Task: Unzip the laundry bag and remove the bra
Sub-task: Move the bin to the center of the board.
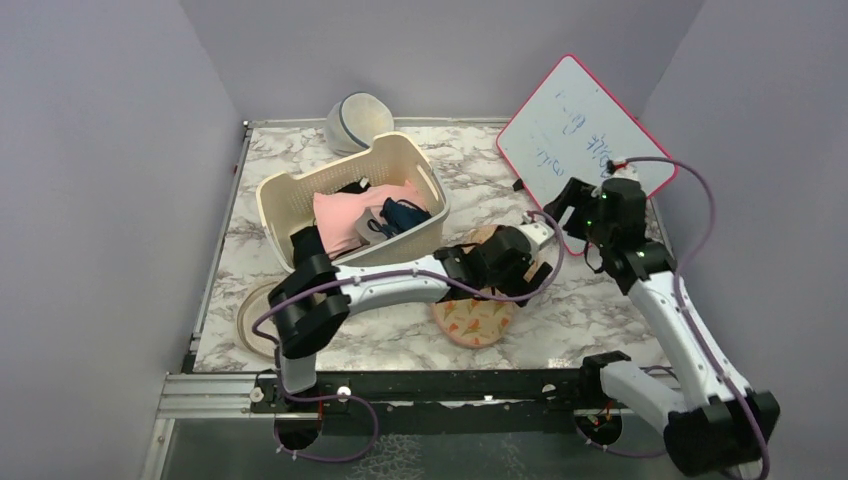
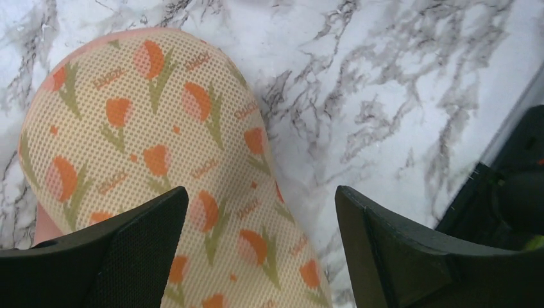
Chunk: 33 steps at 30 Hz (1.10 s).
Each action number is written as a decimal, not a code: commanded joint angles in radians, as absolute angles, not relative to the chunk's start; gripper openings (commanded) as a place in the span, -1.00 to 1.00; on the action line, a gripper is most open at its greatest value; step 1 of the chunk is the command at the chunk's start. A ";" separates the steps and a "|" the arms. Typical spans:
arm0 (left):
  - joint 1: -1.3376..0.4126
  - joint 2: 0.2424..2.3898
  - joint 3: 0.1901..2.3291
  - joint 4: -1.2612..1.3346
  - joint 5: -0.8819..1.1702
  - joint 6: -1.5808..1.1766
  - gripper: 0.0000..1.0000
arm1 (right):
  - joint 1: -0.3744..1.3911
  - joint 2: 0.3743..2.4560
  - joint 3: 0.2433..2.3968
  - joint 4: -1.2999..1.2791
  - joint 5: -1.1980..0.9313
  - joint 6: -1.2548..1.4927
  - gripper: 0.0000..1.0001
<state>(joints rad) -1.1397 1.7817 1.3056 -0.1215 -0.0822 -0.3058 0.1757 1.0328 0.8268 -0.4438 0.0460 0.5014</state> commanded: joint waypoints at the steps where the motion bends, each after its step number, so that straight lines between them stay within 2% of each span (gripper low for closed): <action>1: -1.187 1.910 1.395 -0.069 -0.277 -0.212 0.49 | 0.173 0.863 0.956 -0.553 0.279 0.518 0.58; 4: -1.192 1.979 1.425 -0.010 -0.295 -0.188 0.34 | 0.173 0.771 0.999 -0.586 0.355 0.500 0.63; 7: -1.192 2.050 1.471 0.011 -0.291 -0.167 0.32 | 0.173 0.713 1.014 -0.583 0.365 0.466 0.69; 12: -1.188 2.134 1.540 -0.011 -0.278 -0.158 0.28 | 0.173 0.693 0.998 -0.537 0.217 0.407 0.70; 14: -1.169 2.122 1.524 -0.007 -0.234 -0.160 0.37 | 0.173 0.694 0.986 -0.518 0.173 0.401 0.69; 18: -1.102 2.049 1.458 -0.026 -0.148 -0.173 0.76 | 0.173 0.701 0.966 -0.498 0.133 0.404 0.69; 22: -1.051 1.921 1.360 -0.020 -0.064 -0.191 0.94 | 0.173 0.709 0.949 -0.488 0.115 0.413 0.69; 28: -0.965 1.787 1.232 -0.033 -0.006 -0.243 0.98 | 0.173 0.729 0.934 -0.484 0.088 0.425 0.68; 33: -0.896 1.774 1.195 -0.039 -0.021 -0.234 0.98 | 0.173 0.746 0.923 -0.477 0.054 0.432 0.68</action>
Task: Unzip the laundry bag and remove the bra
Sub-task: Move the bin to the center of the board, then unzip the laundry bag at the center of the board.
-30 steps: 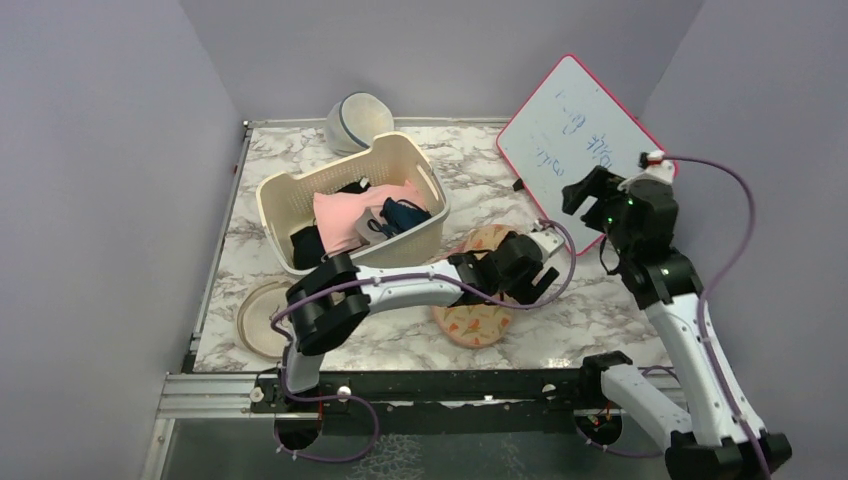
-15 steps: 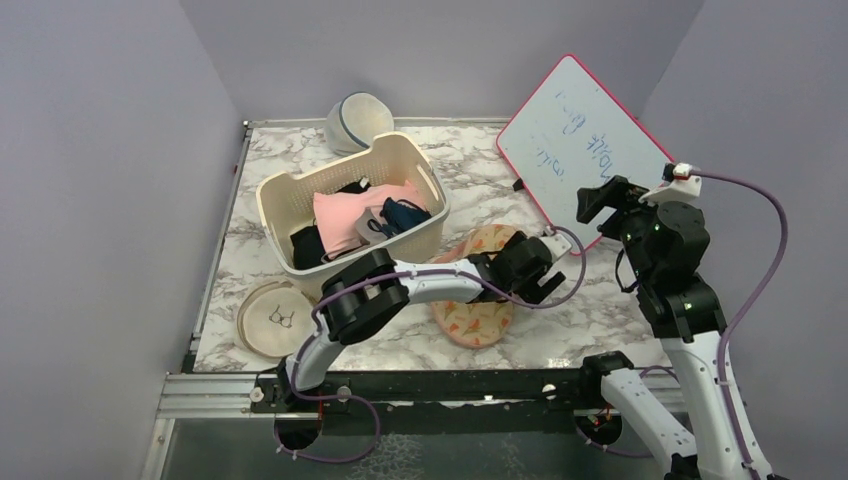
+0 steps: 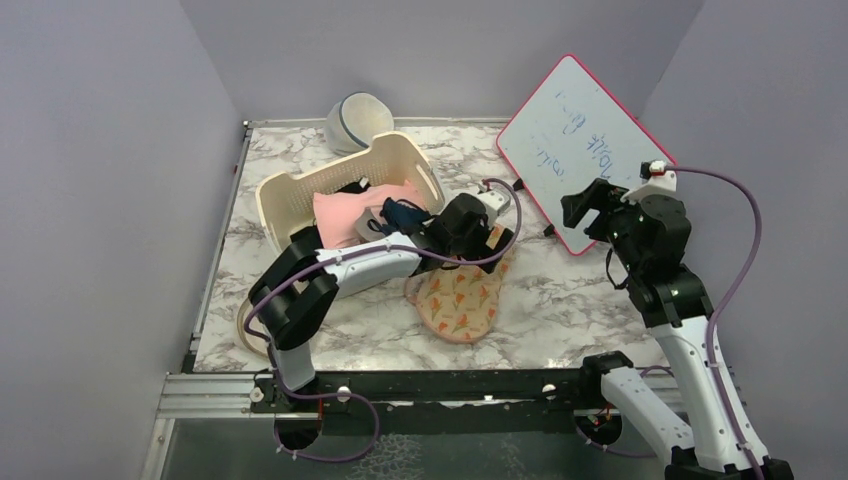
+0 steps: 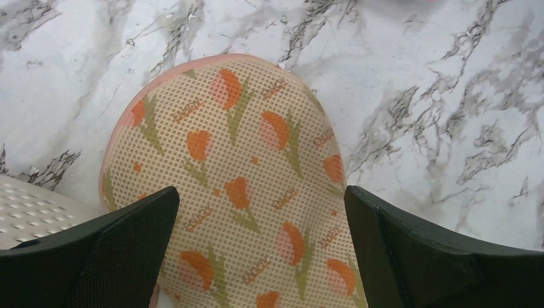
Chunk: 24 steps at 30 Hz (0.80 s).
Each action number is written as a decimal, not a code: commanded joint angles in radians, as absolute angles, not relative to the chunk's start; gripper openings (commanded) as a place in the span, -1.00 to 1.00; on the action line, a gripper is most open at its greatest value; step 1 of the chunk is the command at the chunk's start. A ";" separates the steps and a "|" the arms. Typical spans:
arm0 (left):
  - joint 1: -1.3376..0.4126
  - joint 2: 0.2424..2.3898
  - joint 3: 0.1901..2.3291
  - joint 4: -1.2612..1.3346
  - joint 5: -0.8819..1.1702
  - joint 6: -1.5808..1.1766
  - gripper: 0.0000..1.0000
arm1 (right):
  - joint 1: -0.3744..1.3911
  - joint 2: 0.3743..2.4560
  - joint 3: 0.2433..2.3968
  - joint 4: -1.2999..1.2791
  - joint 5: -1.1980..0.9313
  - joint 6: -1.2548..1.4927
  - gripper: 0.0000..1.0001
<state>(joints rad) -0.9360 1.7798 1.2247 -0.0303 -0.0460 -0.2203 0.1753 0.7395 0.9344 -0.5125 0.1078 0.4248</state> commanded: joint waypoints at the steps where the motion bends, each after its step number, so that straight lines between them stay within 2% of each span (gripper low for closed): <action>1: -0.883 1.774 1.192 -0.045 -0.027 -0.239 0.98 | 0.173 0.751 0.922 -0.476 0.049 0.433 0.68; 7: -0.803 1.710 1.134 -0.066 -0.081 -0.256 0.98 | 0.173 0.778 0.891 -0.468 0.013 0.438 0.68; 12: -0.749 1.641 1.089 -0.081 -0.067 -0.251 0.98 | 0.173 0.837 0.825 -0.437 -0.111 0.442 0.67; 16: -0.765 1.637 1.105 -0.067 0.060 -0.255 0.98 | 0.172 0.904 0.786 -0.422 -0.153 0.449 0.62; 19: -0.828 1.660 1.161 -0.081 0.056 -0.267 0.97 | 0.173 0.916 0.794 -0.431 -0.128 0.456 0.61; 21: -0.878 1.690 1.207 -0.083 0.035 -0.279 0.85 | 0.173 0.906 0.819 -0.441 -0.109 0.459 0.61; 24: -0.952 1.777 1.283 -0.087 -0.037 -0.272 0.50 | 0.173 0.872 0.874 -0.487 -0.050 0.476 0.61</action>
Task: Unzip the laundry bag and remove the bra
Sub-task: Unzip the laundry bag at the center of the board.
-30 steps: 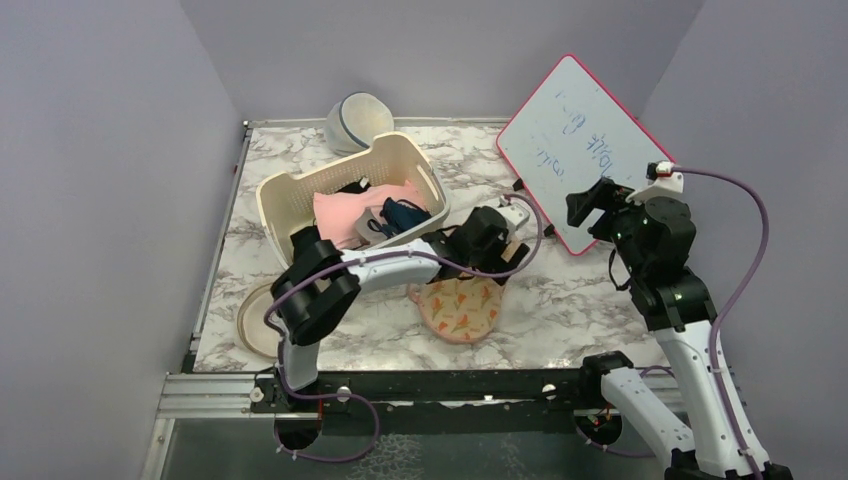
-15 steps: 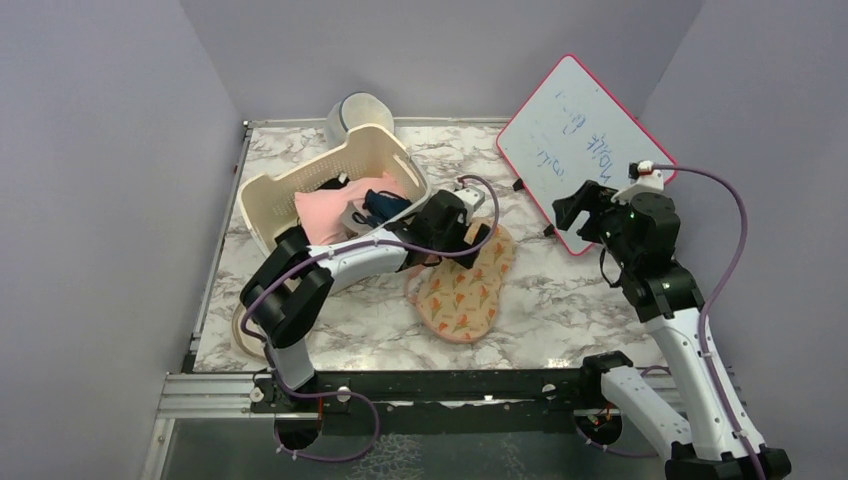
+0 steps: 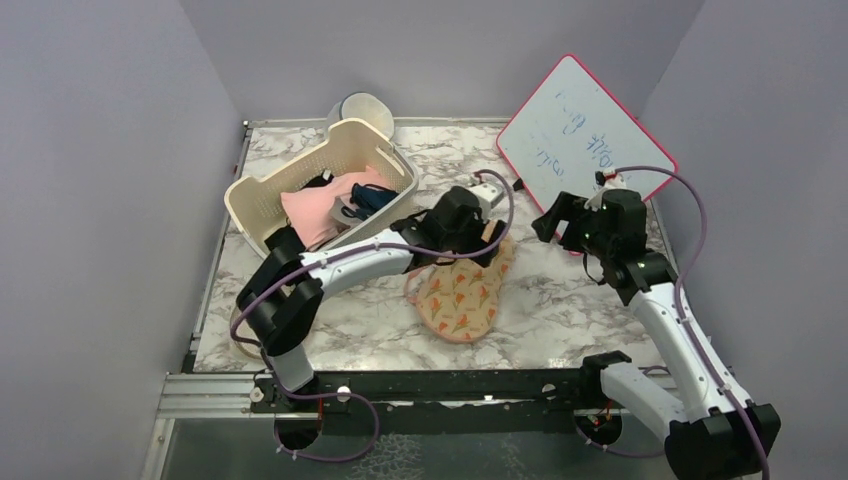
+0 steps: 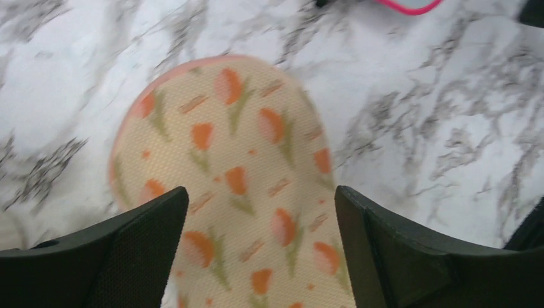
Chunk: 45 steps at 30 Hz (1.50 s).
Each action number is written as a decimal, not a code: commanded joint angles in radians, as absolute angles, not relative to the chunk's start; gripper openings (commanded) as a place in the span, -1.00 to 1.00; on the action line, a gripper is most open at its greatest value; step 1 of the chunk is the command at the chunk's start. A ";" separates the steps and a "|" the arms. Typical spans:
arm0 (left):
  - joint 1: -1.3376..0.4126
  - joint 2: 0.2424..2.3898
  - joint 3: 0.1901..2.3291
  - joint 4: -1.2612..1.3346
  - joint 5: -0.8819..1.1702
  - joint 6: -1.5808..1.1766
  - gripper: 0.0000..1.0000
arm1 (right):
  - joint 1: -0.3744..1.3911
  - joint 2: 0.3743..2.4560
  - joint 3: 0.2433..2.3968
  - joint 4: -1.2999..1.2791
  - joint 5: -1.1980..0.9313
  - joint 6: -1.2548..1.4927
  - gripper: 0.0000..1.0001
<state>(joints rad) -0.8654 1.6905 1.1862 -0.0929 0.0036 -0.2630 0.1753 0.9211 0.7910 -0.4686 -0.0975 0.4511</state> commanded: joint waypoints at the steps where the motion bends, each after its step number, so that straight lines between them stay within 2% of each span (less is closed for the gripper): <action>1: -0.971 1.808 1.305 -0.086 -0.062 -0.267 0.44 | 0.173 0.857 0.892 -0.501 -0.022 0.478 0.61; 11: -1.030 2.049 1.488 -0.106 -0.222 -0.170 0.38 | 0.173 0.745 0.953 -0.559 0.061 0.468 0.62; 13: -1.031 2.068 1.495 -0.105 -0.237 -0.159 0.28 | 0.173 0.734 0.939 -0.554 0.055 0.467 0.62; 19: -1.032 2.092 1.465 -0.091 -0.283 -0.138 -0.14 | 0.173 0.736 0.897 -0.527 0.033 0.457 0.62; 22: -1.030 2.070 1.446 -0.097 -0.270 -0.133 -0.63 | 0.173 0.739 0.876 -0.525 0.031 0.460 0.62; 27: -1.003 1.989 1.381 -0.104 -0.184 -0.130 -0.97 | 0.173 0.735 0.818 -0.500 0.029 0.467 0.63; 36: -0.970 1.766 1.200 -0.105 -0.033 -0.049 -1.00 | 0.173 0.771 0.677 -0.359 -0.027 0.467 0.63; 39: -0.967 1.691 1.136 -0.089 0.011 -0.013 -1.00 | 0.173 0.780 0.631 -0.264 -0.135 0.393 0.61; 42: -0.965 1.628 1.102 -0.108 0.049 0.017 -1.00 | 0.173 0.790 0.567 -0.125 -0.374 0.301 0.58; 45: -0.965 1.574 1.047 -0.083 0.072 0.039 -1.00 | 0.173 0.825 0.468 0.094 -0.727 0.222 0.49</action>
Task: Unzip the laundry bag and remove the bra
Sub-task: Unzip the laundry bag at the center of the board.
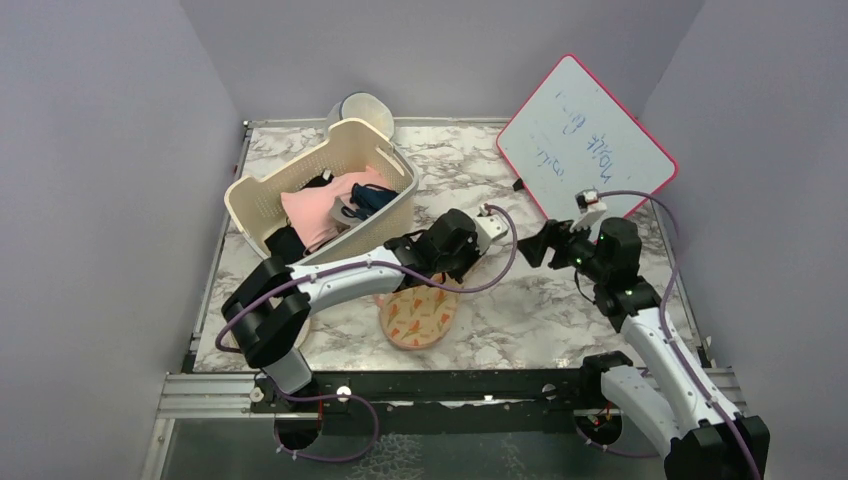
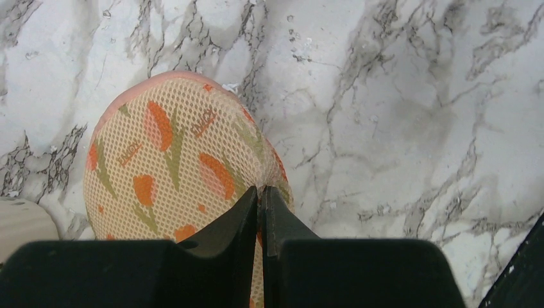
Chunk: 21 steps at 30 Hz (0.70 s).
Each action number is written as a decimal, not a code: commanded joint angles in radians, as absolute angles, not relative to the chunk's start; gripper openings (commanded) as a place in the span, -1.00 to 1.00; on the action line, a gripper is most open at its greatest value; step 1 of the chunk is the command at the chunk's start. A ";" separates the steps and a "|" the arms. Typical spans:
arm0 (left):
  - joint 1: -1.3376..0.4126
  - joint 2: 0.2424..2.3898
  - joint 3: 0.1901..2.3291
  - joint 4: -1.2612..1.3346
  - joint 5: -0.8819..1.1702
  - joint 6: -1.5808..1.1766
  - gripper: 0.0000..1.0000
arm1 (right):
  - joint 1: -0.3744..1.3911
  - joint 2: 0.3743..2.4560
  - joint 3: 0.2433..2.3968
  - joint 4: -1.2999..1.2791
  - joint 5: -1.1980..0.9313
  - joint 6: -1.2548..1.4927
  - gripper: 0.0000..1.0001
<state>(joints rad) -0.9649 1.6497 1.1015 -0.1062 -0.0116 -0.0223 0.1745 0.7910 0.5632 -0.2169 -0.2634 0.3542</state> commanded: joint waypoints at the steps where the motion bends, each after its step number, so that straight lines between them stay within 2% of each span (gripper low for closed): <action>1: -0.966 1.563 1.031 -0.074 0.069 0.044 -1.00 | 0.173 0.849 0.443 0.160 -0.804 0.242 0.43; 3: -0.964 1.546 1.011 -0.075 0.054 0.054 -1.00 | 0.173 0.896 0.412 0.255 -0.896 0.268 0.39; 9: -0.965 1.496 0.986 -0.091 0.061 0.076 -1.00 | 0.175 0.983 0.374 0.309 -0.935 0.201 0.24; 12: -0.965 1.461 0.969 -0.084 0.084 0.071 -1.00 | 0.180 1.039 0.325 0.446 -0.983 0.224 0.08; 21: -0.965 1.398 0.961 -0.134 0.082 0.074 -1.00 | 0.268 1.190 0.310 0.576 -0.869 0.125 -0.06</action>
